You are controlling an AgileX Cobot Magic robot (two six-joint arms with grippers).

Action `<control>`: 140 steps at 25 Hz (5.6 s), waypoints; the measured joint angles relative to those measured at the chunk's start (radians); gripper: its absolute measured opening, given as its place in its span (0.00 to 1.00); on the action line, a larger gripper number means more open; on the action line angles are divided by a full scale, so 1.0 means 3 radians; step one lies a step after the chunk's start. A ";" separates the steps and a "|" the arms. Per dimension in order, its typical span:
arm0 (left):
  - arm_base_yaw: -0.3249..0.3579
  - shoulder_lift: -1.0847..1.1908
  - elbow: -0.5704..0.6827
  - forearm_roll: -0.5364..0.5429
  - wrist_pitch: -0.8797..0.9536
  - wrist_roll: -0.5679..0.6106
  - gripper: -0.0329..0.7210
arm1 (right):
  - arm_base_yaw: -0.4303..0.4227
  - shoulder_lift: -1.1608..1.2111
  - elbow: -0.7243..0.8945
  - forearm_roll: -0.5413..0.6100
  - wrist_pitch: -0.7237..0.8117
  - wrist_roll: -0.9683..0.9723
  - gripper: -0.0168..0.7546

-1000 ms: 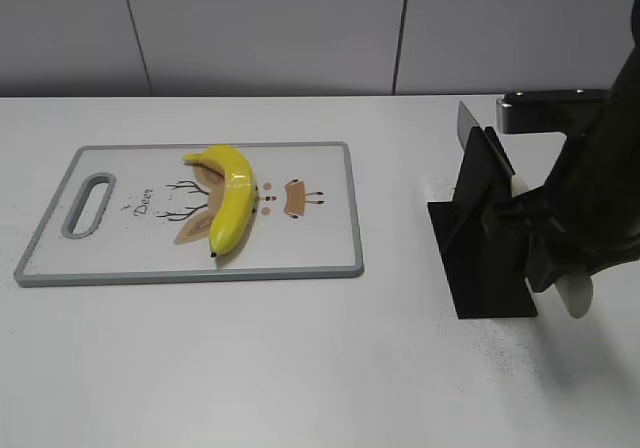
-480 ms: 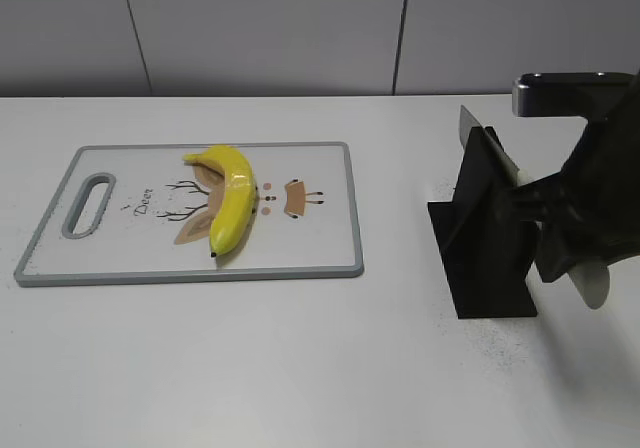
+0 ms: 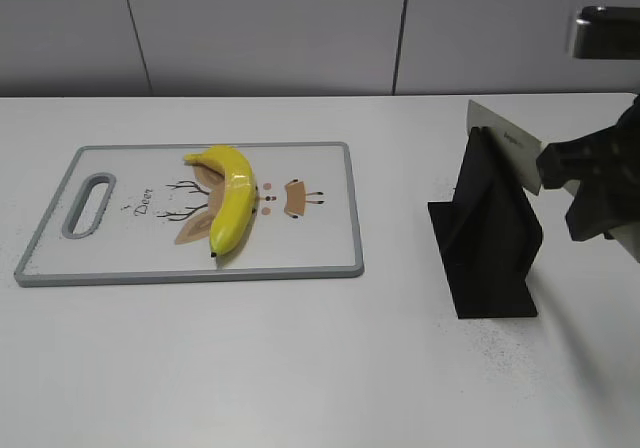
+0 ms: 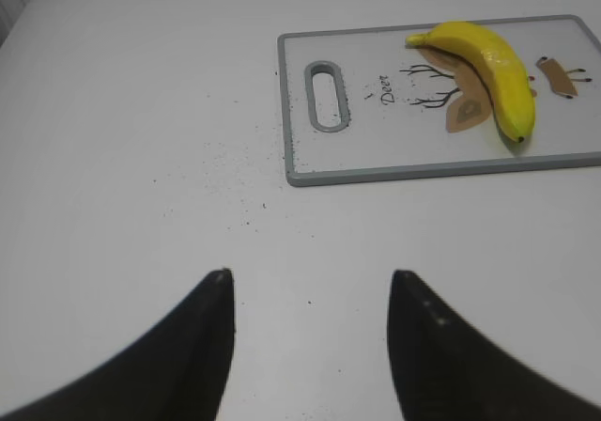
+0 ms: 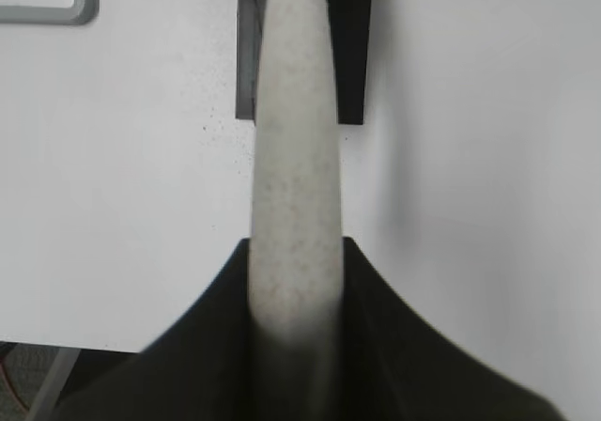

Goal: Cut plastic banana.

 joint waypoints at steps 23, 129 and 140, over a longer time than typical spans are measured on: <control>0.0000 0.0154 -0.0139 0.0000 -0.0018 0.0064 0.72 | 0.0003 -0.0272 -0.0598 -0.0105 0.0112 -0.1031 0.24; -0.0465 0.7131 -0.3240 -0.2006 -0.0960 0.5268 0.08 | -0.0111 0.3551 -0.3034 0.1066 -0.0013 -0.5507 0.24; -0.0513 0.7002 -0.3187 -0.1977 -0.1002 0.5254 0.08 | -0.0108 0.3404 -0.2999 0.1012 0.0035 -0.5491 0.24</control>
